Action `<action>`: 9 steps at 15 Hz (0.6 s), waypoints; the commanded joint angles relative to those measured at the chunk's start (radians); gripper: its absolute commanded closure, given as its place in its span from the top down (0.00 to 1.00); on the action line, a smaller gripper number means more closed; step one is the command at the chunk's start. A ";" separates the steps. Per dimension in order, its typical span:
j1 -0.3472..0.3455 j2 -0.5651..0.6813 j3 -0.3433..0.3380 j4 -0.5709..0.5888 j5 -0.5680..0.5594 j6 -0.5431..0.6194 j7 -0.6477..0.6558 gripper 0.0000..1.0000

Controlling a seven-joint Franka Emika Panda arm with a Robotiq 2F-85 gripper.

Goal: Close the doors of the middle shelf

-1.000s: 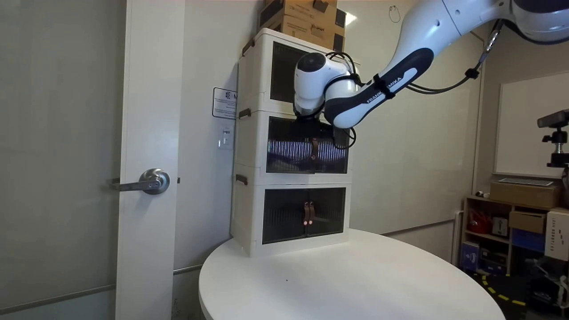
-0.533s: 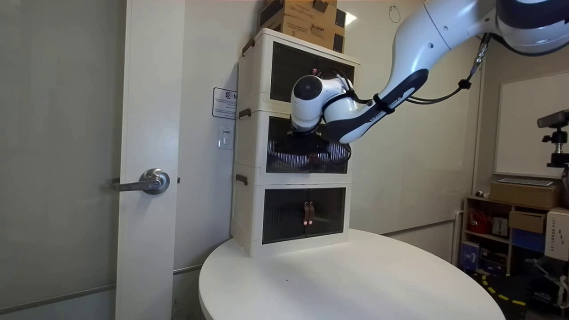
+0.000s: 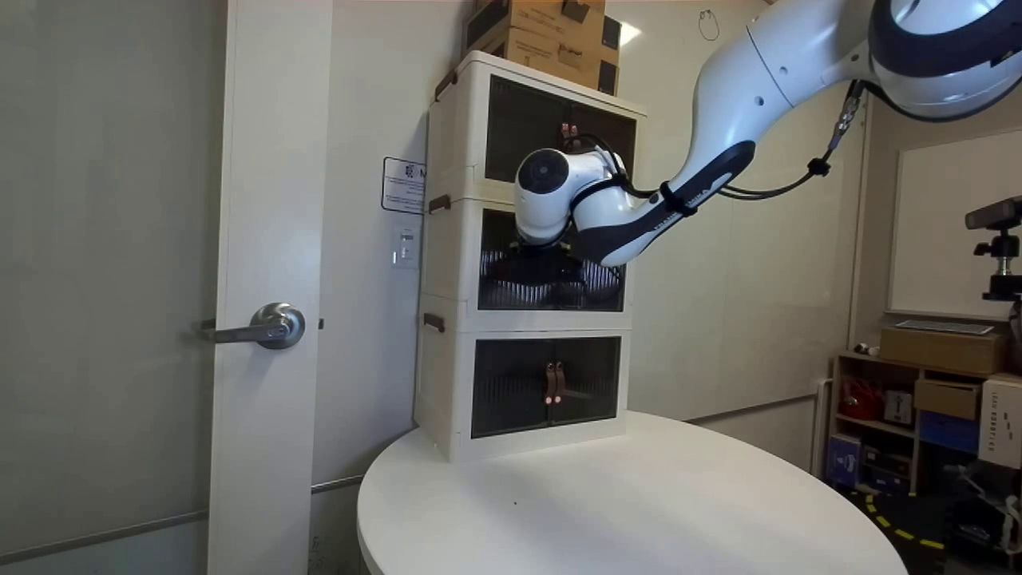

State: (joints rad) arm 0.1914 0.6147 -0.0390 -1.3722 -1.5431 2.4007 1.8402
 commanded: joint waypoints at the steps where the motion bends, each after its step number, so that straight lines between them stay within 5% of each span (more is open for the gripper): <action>1: -0.067 -0.008 0.053 0.029 0.166 0.030 -0.209 0.26; 4: -0.135 -0.107 0.102 -0.093 0.338 0.064 -0.426 0.41; 9: -0.427 -0.275 0.370 -0.252 0.625 0.108 -0.811 0.78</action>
State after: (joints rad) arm -0.0738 0.4717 0.1927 -1.4834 -1.0657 2.4584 1.2242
